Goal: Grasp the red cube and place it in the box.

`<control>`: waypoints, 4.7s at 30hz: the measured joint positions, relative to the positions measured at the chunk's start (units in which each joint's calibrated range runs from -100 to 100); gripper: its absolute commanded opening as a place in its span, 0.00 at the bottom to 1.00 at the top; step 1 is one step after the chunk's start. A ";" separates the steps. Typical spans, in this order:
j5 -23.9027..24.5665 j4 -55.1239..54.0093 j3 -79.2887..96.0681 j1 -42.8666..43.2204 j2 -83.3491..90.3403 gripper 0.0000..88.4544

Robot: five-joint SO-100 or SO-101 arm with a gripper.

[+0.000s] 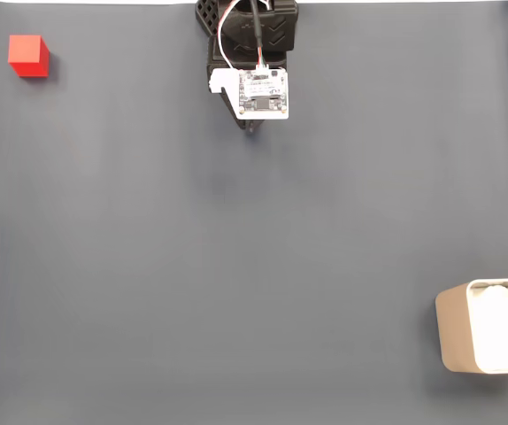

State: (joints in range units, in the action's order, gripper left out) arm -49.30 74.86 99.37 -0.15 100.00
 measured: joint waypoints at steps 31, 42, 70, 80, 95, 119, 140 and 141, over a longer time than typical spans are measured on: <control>-1.56 -15.19 -28.57 -0.59 -15.81 0.00; -1.51 -10.82 -70.25 -0.52 -39.51 0.00; -0.24 -7.40 -85.08 -8.01 -53.50 0.01; -0.20 -6.84 -86.35 -18.32 -54.80 0.00; 1.81 -3.74 -86.35 -32.72 -54.80 0.00; 2.15 -2.94 -82.01 -51.48 -54.97 0.00; 2.15 -4.61 -73.87 -64.69 -54.62 0.00; 2.15 -4.93 -73.78 -65.13 -54.62 0.00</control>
State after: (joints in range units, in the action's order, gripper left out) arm -47.16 69.93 25.59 -65.28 45.38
